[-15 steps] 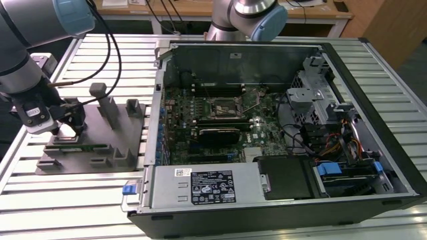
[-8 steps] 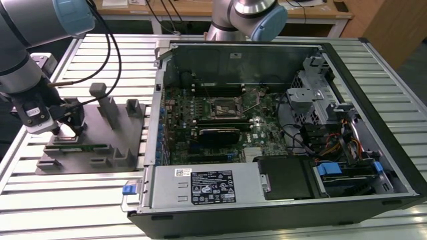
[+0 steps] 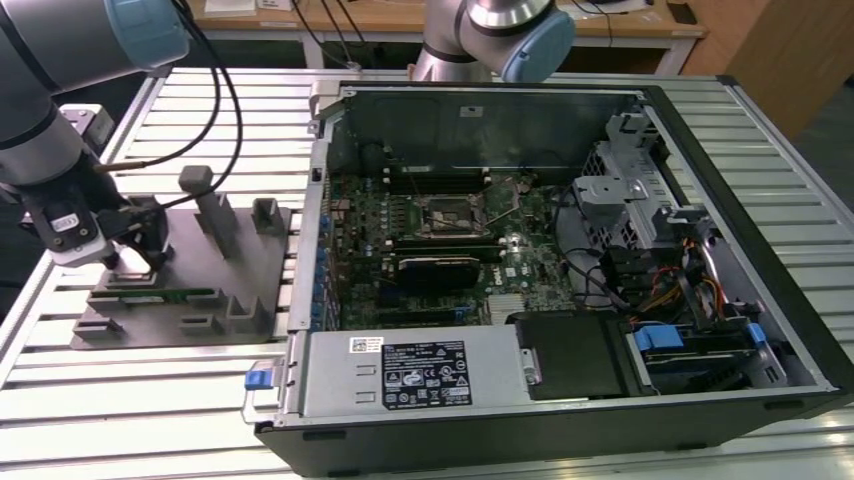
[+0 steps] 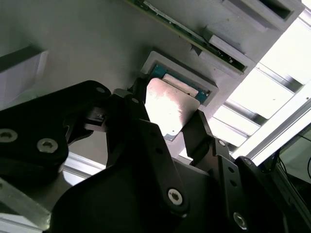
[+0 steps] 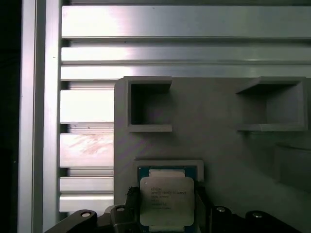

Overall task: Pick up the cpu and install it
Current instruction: 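Pick up the cpu and move it towards the insertion slot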

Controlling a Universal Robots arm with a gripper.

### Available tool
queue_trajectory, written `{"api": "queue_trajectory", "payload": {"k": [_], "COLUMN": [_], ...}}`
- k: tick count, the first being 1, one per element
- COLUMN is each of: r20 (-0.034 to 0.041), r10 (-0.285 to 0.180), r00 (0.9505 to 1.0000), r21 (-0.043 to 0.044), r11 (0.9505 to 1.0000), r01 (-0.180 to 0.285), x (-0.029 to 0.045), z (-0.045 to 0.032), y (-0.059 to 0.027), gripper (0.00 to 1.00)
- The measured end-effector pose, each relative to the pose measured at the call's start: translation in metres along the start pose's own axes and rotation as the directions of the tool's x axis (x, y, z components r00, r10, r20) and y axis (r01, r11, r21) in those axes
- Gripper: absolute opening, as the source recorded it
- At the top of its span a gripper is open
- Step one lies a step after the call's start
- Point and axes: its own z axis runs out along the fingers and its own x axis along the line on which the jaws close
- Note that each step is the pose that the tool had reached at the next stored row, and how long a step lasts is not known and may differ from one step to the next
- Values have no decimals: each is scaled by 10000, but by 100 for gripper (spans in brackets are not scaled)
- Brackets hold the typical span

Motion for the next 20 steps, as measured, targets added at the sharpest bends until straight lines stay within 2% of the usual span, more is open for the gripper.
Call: {"api": "queue_trajectory", "payload": {"k": [5, 6, 12, 20], "r20": [6, 38, 103, 226], "r10": [0, -2, -5, -11], "r00": [10000, 10000, 9999, 9997], "r21": [-1, -2, -3, -6], "r11": [10000, 10000, 10000, 10000], "r01": [0, 2, 5, 11], "x": [-1, -2, -3, -4], "z": [-80, -179, -292, -457], "y": [4, 9, 15, 23], "gripper": [54, 54, 54, 54]}}
